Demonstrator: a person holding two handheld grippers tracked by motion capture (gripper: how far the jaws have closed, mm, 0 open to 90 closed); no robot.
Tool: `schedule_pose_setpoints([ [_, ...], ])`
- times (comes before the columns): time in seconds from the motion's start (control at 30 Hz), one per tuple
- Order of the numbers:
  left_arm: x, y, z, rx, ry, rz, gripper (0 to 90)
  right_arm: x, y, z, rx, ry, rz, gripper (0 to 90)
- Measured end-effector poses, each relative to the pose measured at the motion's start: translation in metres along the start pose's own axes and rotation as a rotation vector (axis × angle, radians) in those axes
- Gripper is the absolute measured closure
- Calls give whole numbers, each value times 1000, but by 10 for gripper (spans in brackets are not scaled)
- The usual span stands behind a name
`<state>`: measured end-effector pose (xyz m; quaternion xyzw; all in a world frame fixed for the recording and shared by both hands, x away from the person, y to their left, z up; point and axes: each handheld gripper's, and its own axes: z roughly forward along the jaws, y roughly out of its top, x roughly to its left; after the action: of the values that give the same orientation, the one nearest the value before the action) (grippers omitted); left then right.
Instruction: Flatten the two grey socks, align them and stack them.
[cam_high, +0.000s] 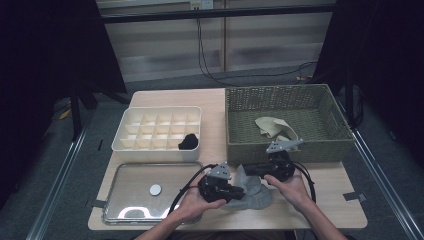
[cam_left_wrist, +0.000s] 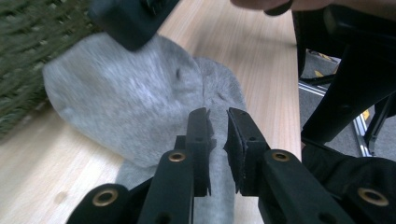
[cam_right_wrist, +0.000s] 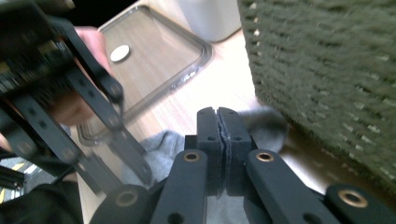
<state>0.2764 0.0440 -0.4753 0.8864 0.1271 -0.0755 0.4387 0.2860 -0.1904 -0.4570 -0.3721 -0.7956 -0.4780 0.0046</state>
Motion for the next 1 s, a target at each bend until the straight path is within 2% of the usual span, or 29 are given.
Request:
schedule_pose_setpoints([
  [0.13, 5, 2, 9, 6, 6, -12, 792, 4, 5, -3, -18, 4, -11, 882],
  [0.2, 5, 2, 12, 16, 29, -8, 789, 8, 7, -4, -18, 4, -29, 880],
  [0.27, 6, 2, 15, 16, 27, -17, 789, 12, 7, -5, -24, 8, -39, 877],
  [0.53, 13, -3, 17, 17, 75, -48, 772, 27, -9, -1, -16, 44, -32, 858],
  [0.7, 13, -5, 14, 25, 86, -45, 763, 31, -21, 4, 25, 53, -19, 859],
  [0.83, 14, -9, 5, 35, 101, -48, 747, 30, -31, 6, 52, 53, -5, 868],
  [0.97, 15, -11, -10, 15, 121, -51, 736, 28, -36, 11, 69, 49, 2, 871],
  [1.0, 16, -11, -12, -5, 120, -57, 731, 29, -38, 14, 85, 51, 9, 873],
])
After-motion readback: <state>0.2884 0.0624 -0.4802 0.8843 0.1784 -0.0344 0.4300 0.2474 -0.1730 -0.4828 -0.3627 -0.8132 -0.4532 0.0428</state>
